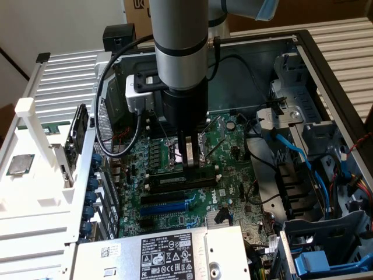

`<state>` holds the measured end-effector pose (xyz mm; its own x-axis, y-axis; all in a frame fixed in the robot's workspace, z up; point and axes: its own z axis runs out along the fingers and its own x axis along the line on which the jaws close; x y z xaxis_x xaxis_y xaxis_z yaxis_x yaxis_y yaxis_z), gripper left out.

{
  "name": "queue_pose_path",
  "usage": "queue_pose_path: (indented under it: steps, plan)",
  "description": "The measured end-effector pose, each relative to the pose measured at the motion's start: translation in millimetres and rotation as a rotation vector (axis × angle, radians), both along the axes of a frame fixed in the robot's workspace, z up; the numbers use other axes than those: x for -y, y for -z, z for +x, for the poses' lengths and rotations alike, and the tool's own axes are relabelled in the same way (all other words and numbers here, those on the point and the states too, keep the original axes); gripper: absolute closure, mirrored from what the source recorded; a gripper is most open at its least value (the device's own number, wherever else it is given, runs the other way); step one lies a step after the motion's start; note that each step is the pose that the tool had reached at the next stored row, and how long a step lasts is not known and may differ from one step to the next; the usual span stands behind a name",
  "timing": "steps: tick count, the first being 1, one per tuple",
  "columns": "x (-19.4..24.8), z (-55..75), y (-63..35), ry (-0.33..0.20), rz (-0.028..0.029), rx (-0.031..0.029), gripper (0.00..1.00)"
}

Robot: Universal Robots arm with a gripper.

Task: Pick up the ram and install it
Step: 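Insert the ram into the slot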

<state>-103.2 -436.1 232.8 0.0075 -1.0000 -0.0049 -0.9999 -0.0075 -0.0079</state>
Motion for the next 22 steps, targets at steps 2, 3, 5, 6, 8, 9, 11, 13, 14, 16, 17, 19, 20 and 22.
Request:
queue_pose_path:
  steps: [2, 3, 5, 6, 8, 9, 11, 13, 14, 16, 17, 19, 20, 22]
  plan:
    - [0.0, 0.3, 0.2, 0.0, 0.0, 0.0001, 0.88]
    - [0.0, 0.4, 0.3, -0.002, 0.0001, 0.0001, 0.88]
    - [0.0, 0.4, 0.6, -0.003, 0.0001, 0.0002, 0.88]
    - [0.1, 0.4, 0.8, -0.004, 0.0003, 0.0003, 0.88]
    - [0.2, 0.0, 0.9, -0.006, 0.0001, 0.0003, 0.88]
    - [0.2, 0.0, 1.0, -0.006, 0.0001, 0.0004, 0.88]
    - [0.2, -0.1, 1.9, -0.008, 0.0001, 0.0004, 0.88]
    - [0.2, 0.0, 2.4, -0.009, 0.0001, 0.0004, 0.88]
    - [0.2, 0.0, 2.6, -0.01, 0.0, 0.0004, 0.88]
    - [0.2, 0.0, 2.9, -0.011, 0.0, 0.0003, 0.88]
    - [0.2, 0.0, 3.0, -0.011, 0.0001, 0.0004, 0.88]
    - [0.2, -0.1, 3.0, -0.011, 0.0001, 0.0004, 0.88]
    - [0.2, 0.0, 2.9, -0.011, -0.0001, 0.0004, 0.88]
    - [0.2, 0.0, 2.9, -0.011, 0.0, 0.0003, 0.87]
